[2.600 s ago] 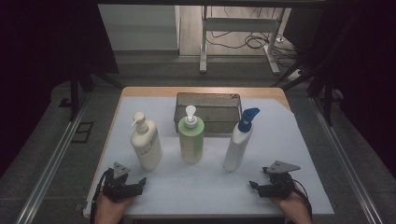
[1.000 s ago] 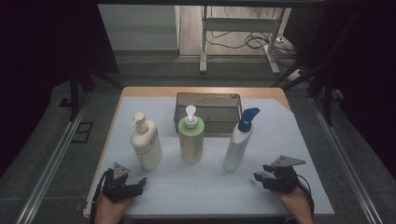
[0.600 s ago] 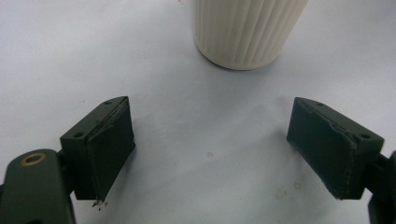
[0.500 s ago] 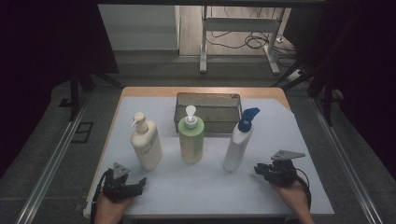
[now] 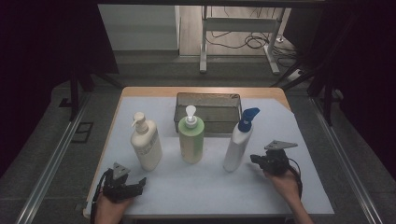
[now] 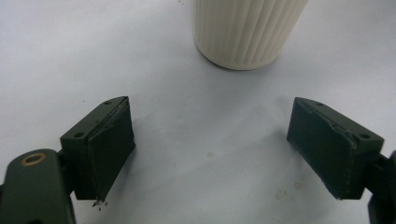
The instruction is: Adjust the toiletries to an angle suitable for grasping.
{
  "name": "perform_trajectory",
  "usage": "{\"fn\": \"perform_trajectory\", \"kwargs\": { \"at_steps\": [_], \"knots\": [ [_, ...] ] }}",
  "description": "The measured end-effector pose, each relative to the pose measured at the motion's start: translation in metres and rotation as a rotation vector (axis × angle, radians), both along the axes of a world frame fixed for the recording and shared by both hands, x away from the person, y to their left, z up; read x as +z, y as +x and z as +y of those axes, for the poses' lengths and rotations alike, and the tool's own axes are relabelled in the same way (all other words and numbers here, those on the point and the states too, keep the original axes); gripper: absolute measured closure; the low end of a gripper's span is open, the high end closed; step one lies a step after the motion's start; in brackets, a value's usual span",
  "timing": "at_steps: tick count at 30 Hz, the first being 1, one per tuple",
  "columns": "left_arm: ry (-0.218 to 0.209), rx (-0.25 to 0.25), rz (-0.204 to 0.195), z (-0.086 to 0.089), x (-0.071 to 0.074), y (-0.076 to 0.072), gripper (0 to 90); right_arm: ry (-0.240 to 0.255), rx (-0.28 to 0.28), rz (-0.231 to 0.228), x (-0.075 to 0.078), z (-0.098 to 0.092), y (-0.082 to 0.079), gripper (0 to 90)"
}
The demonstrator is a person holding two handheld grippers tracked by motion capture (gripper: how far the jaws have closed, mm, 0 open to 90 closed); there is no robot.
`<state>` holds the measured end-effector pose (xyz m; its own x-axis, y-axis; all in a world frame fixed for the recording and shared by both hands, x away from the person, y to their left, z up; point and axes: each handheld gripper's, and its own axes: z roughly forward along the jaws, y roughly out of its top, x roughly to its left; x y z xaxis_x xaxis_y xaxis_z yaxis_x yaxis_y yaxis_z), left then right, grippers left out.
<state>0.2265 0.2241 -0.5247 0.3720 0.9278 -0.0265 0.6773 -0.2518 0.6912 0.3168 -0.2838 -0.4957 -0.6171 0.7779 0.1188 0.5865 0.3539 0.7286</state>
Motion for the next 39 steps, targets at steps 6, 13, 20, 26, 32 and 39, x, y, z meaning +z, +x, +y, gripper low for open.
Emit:
{"fn": "perform_trajectory", "kwargs": {
  "at_steps": [6,13,20,26,32,39],
  "knots": [
    [-0.001,0.000,-0.001,0.000,0.000,0.000,14.5,0.036,-0.005,0.017,-0.002,0.004,0.010,88.8],
    [-0.001,0.000,-0.001,0.000,0.000,0.000,14.6,0.040,0.006,0.016,-0.002,0.012,0.016,89.8],
    [-0.001,0.000,0.000,0.000,0.000,0.000,14.6,0.029,0.000,0.007,-0.003,0.014,0.020,89.8],
    [0.002,-0.002,0.000,0.000,0.000,0.000,14.5,0.030,0.000,0.010,-0.004,0.018,0.024,89.8],
    [0.002,-0.002,0.001,0.000,0.000,0.000,14.5,0.043,0.002,0.015,-0.004,0.021,0.029,89.8],
    [0.002,-0.002,0.001,0.000,0.000,0.000,14.5,0.041,0.008,0.016,-0.004,0.025,0.036,89.8]
  ]
}}
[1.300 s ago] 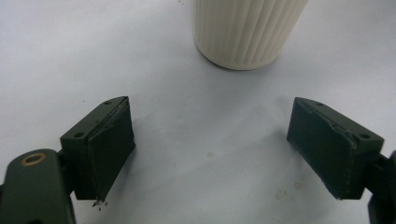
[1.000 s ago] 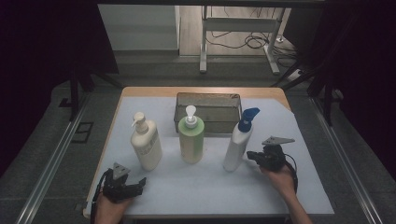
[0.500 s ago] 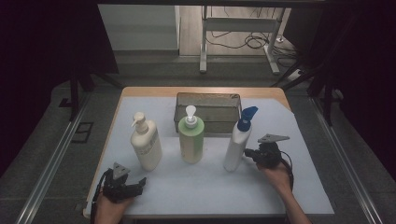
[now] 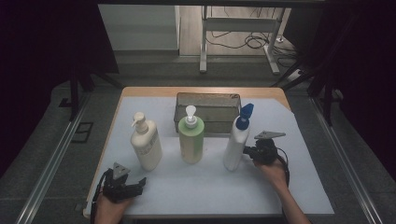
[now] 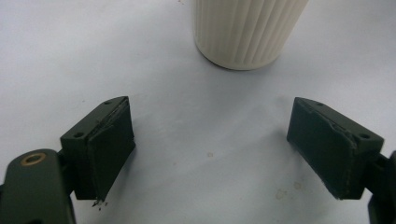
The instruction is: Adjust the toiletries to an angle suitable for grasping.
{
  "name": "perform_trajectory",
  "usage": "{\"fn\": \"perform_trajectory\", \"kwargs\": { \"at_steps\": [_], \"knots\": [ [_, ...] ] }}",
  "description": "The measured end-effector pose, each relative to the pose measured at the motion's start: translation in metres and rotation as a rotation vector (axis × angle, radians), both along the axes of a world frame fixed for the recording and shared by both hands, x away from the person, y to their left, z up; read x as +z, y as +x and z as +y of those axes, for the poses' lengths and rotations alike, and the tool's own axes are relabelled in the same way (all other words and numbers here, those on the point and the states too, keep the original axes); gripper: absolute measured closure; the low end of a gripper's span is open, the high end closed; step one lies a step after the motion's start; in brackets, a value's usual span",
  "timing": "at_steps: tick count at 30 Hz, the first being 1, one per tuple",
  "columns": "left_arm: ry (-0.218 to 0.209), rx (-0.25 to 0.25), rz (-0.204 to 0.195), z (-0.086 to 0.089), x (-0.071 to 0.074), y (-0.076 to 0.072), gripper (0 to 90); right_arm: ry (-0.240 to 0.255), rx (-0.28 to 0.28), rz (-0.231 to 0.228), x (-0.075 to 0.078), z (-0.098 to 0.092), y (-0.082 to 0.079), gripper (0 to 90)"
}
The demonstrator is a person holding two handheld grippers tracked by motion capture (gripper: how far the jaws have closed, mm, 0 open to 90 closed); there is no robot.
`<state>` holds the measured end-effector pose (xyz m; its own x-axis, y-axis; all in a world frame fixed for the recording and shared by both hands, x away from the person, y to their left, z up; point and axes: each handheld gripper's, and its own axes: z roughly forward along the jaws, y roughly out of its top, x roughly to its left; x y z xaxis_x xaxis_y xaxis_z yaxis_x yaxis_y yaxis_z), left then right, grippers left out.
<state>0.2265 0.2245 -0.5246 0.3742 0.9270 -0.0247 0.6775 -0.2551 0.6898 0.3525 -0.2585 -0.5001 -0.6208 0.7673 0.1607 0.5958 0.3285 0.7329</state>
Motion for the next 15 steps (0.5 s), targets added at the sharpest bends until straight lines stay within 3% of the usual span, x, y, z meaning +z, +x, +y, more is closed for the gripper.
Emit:
{"fn": "perform_trajectory", "kwargs": {
  "at_steps": [15],
  "knots": [
    [0.000,0.000,-0.001,-0.0001,-0.0001,-0.0001,14.5,-0.022,-0.005,0.002,-0.0046,0.0090,0.0094,89.4]
  ]
}}
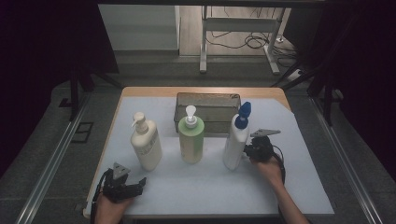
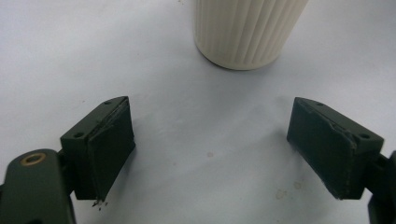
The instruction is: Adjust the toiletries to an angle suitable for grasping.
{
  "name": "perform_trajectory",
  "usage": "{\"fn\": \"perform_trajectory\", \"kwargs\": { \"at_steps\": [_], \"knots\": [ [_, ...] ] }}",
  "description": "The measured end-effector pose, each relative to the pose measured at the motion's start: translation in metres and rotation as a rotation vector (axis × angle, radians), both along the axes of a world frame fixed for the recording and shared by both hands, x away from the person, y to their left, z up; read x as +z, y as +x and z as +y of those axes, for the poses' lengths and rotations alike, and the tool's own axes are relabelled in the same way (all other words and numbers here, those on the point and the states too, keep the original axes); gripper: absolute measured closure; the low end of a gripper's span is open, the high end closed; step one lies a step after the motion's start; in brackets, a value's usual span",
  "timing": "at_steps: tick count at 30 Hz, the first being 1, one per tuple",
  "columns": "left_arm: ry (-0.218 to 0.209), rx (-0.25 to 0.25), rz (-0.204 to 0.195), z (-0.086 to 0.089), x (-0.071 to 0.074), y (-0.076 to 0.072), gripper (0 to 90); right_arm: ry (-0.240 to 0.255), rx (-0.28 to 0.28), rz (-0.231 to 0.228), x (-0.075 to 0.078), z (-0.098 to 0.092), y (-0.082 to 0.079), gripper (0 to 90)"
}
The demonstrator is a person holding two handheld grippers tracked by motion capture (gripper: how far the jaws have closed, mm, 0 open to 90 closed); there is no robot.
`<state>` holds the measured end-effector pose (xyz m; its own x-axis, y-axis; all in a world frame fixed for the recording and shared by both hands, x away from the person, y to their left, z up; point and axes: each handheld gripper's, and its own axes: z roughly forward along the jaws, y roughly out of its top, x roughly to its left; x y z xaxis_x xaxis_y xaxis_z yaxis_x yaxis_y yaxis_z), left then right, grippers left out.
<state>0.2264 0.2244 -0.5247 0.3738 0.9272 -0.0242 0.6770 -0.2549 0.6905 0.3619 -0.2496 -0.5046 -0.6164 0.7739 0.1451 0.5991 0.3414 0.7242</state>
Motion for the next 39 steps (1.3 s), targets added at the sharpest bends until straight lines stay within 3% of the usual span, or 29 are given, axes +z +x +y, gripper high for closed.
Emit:
{"fn": "perform_trajectory", "kwargs": {
  "at_steps": [7,14,24,31,39],
  "knots": [
    [0.001,0.000,0.000,0.000,0.000,0.000,14.6,-0.007,0.017,-0.001,0.003,-0.005,-0.013,86.4],
    [-0.003,0.002,-0.001,0.000,0.000,0.000,14.6,-0.026,0.044,-0.022,0.008,-0.010,-0.031,89.5],
    [-0.002,0.002,-0.001,0.000,0.000,0.000,14.6,0.018,0.072,-0.014,0.019,-0.016,-0.061,89.9],
    [-0.003,0.002,-0.001,0.000,0.000,0.000,14.5,0.017,0.135,-0.024,0.023,0.002,-0.078,89.9],
    [-0.004,0.003,0.000,0.000,0.000,0.000,14.6,-0.005,0.170,-0.050,0.021,0.032,-0.081,89.9]
  ]
}}
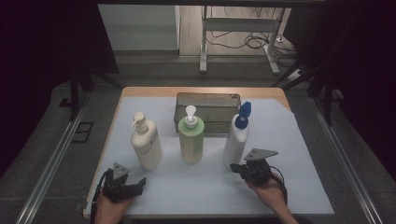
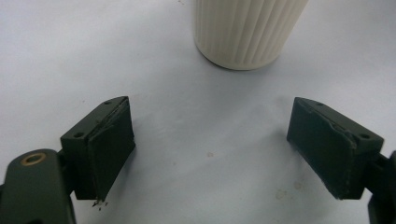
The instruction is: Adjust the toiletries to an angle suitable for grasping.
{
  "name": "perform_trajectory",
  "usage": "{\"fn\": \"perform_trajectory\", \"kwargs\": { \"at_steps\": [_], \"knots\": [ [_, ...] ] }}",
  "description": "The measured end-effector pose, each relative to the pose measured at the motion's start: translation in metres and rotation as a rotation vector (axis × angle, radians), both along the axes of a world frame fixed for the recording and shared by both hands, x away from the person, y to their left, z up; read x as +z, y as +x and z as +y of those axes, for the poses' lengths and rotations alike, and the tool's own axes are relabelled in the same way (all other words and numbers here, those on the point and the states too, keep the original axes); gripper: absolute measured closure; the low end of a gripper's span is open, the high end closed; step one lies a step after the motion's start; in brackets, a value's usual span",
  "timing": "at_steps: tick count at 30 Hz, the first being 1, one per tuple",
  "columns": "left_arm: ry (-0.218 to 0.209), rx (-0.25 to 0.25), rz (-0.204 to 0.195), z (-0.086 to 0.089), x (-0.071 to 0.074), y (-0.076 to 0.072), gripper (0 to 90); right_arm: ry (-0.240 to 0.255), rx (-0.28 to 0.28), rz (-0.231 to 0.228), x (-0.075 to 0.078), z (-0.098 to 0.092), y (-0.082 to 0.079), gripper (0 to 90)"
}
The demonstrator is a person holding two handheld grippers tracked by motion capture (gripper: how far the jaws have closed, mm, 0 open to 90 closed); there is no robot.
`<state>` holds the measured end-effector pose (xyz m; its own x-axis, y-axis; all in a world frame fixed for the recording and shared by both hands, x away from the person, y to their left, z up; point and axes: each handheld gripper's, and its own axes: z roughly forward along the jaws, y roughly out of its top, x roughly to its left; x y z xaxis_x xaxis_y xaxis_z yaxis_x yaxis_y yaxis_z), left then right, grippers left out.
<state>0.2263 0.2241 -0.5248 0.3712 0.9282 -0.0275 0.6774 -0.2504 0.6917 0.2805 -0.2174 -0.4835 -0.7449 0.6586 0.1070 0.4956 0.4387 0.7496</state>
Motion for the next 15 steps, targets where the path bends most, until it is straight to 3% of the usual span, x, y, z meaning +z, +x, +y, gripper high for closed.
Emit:
{"fn": "perform_trajectory", "kwargs": {
  "at_steps": [7,15],
  "knots": [
    [0.000,0.000,-0.001,0.000,0.000,0.000,14.6,-0.041,-0.005,-0.033,-0.006,0.017,0.004,89.9],
    [0.000,0.000,-0.001,0.000,0.000,0.000,14.6,-0.055,-0.024,-0.060,-0.011,0.018,0.004,90.0]
  ]
}}
